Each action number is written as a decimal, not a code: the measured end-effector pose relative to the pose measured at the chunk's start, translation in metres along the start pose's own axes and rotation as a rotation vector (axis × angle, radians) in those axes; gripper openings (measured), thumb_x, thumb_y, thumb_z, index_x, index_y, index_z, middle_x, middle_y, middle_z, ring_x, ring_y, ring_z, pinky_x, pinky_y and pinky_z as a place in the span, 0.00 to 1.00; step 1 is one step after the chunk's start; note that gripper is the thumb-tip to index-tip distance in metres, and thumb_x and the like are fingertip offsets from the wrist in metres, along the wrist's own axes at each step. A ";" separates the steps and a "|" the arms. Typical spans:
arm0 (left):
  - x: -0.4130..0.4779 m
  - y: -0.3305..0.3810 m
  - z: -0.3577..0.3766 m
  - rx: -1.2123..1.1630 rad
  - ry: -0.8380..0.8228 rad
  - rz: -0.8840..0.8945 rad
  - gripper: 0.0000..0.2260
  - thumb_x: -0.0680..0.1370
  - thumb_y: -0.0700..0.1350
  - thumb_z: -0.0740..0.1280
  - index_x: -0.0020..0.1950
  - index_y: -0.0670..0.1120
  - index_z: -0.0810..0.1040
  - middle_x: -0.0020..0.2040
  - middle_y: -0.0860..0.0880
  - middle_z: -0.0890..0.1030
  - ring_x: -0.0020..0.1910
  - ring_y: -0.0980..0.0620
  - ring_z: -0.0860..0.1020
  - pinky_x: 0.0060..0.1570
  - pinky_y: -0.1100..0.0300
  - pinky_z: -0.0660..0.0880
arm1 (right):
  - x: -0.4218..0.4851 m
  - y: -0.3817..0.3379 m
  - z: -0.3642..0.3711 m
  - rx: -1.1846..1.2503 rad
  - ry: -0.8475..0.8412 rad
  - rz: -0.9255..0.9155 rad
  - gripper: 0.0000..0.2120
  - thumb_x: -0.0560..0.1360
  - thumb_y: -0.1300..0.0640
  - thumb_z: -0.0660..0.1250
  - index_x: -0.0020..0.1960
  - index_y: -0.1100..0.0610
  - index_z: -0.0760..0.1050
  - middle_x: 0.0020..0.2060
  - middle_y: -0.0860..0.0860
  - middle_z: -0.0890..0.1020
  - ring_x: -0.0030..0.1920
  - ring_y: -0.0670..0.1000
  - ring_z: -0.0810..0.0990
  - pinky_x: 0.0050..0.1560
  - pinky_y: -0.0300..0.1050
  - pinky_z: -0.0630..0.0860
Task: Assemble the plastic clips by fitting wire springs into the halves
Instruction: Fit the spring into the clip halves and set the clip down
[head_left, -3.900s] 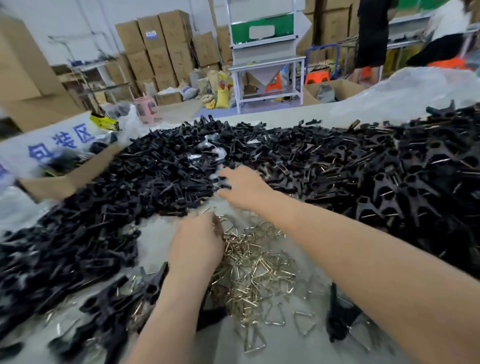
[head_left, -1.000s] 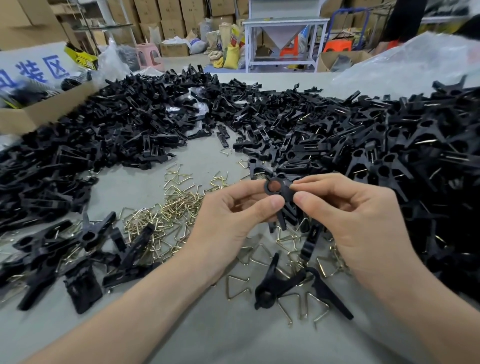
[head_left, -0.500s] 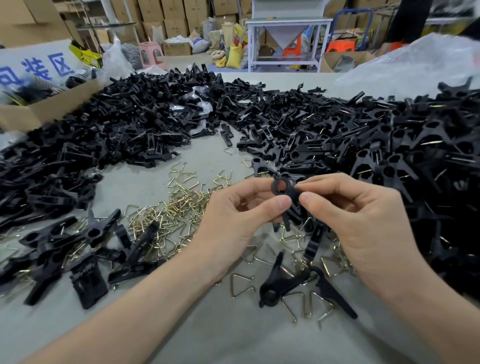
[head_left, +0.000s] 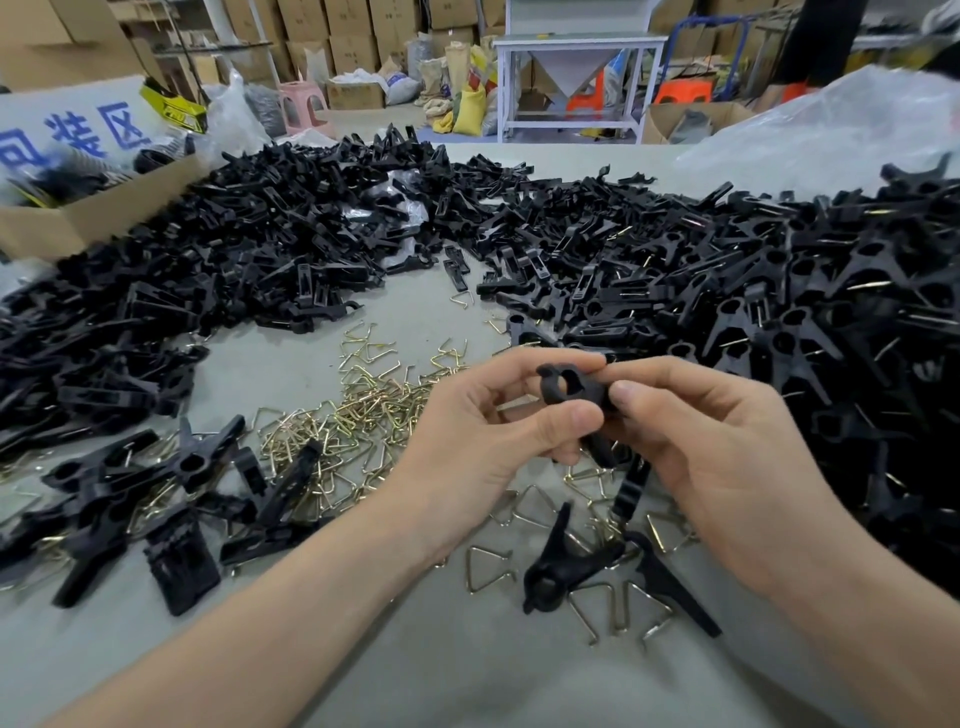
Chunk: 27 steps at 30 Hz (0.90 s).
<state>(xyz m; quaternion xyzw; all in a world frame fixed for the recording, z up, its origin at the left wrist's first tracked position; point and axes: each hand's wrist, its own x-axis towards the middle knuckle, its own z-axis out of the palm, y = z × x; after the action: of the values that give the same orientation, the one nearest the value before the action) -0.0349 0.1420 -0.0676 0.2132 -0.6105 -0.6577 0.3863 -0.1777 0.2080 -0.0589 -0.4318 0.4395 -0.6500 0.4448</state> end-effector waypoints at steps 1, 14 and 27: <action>0.000 0.000 0.000 -0.013 0.005 0.005 0.13 0.64 0.45 0.76 0.48 0.49 0.85 0.39 0.49 0.82 0.33 0.54 0.79 0.38 0.64 0.78 | 0.001 0.001 -0.001 0.033 0.014 0.020 0.08 0.65 0.59 0.68 0.40 0.58 0.84 0.39 0.56 0.85 0.39 0.51 0.84 0.42 0.37 0.79; 0.001 -0.001 0.000 -0.179 0.055 -0.047 0.05 0.63 0.37 0.73 0.36 0.45 0.80 0.38 0.45 0.83 0.37 0.49 0.83 0.39 0.62 0.80 | 0.002 -0.003 -0.008 -0.386 -0.156 -0.147 0.17 0.65 0.63 0.77 0.49 0.48 0.78 0.43 0.48 0.84 0.43 0.46 0.83 0.42 0.35 0.78; 0.010 0.015 -0.023 0.265 0.391 0.053 0.06 0.70 0.40 0.75 0.44 0.47 0.81 0.46 0.36 0.83 0.50 0.33 0.80 0.57 0.36 0.75 | -0.008 0.004 0.008 -0.998 -0.097 -0.145 0.10 0.67 0.46 0.70 0.46 0.48 0.76 0.39 0.43 0.77 0.44 0.43 0.75 0.47 0.33 0.72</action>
<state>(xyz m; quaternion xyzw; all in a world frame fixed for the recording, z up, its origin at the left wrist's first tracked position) -0.0202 0.1200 -0.0550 0.3694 -0.6105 -0.5076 0.4830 -0.1675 0.2129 -0.0621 -0.6508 0.6443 -0.3694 0.1578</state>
